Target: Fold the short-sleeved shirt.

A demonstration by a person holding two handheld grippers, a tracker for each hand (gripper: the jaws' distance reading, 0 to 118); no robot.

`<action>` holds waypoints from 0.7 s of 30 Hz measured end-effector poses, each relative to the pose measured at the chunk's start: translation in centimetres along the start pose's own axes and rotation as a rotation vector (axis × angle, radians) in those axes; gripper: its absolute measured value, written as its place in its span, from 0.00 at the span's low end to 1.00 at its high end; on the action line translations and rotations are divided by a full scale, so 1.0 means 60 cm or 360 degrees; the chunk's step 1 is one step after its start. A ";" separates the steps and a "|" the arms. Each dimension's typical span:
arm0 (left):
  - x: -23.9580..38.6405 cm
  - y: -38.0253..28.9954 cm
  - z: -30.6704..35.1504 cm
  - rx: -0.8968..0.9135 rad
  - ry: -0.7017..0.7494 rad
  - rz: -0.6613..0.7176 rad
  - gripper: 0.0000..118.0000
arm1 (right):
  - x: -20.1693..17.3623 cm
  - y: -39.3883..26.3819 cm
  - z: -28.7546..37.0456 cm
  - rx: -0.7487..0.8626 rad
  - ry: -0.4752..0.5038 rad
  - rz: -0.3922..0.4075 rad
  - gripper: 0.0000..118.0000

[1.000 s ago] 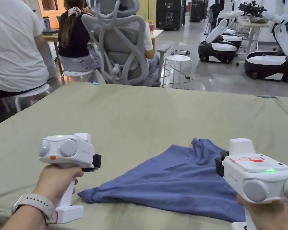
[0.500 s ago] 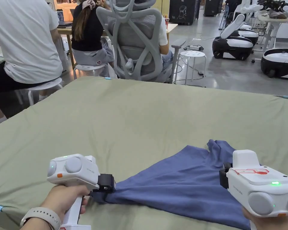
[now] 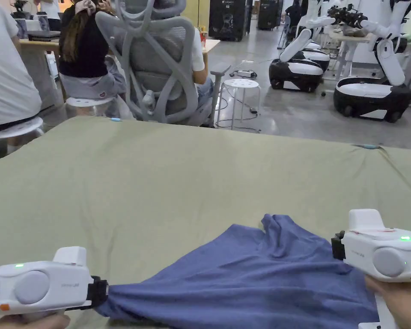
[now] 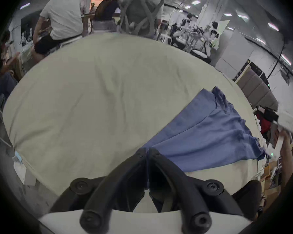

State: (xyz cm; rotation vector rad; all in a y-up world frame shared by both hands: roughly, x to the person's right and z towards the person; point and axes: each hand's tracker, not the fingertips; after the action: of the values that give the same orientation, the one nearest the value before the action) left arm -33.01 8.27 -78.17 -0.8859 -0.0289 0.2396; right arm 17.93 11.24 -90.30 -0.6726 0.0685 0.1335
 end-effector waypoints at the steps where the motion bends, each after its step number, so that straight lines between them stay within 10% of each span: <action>1: 0.004 0.002 0.003 0.0011 0.0003 -0.0004 0.00 | 0.026 0.013 -0.027 -0.0064 -0.0027 -0.0007 0.00; 7: 0.022 0.007 0.011 0.0016 0.0041 -0.0060 0.00 | 0.099 0.040 -0.161 -0.0229 0.0139 -0.0066 0.07; 10: 0.022 0.007 0.010 -0.0005 0.0055 -0.0053 0.00 | 0.104 0.035 -0.218 -0.0319 0.0220 -0.0122 0.96; 11: 0.022 0.007 0.008 -0.0013 0.0062 -0.0052 0.00 | 0.100 0.033 -0.234 -0.0317 0.0213 -0.0102 1.00; 16: 0.026 0.007 -0.004 -0.0049 0.0096 -0.0043 0.00 | 0.077 0.020 -0.307 -0.0377 0.0214 -0.0062 0.82; 19: 0.026 0.009 -0.013 -0.0066 0.0121 -0.0045 0.00 | 0.061 -0.012 -0.321 -0.0571 0.0190 -0.0030 0.49; 21: 0.028 0.010 -0.016 -0.0070 0.0135 -0.0056 0.00 | 0.058 -0.007 -0.293 -0.0432 0.0197 -0.0063 0.01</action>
State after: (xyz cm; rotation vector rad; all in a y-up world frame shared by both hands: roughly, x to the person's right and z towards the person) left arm -31.39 8.24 -79.35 -0.9381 0.0294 0.1690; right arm 21.10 0.28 -104.16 -0.9523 0.1577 0.0633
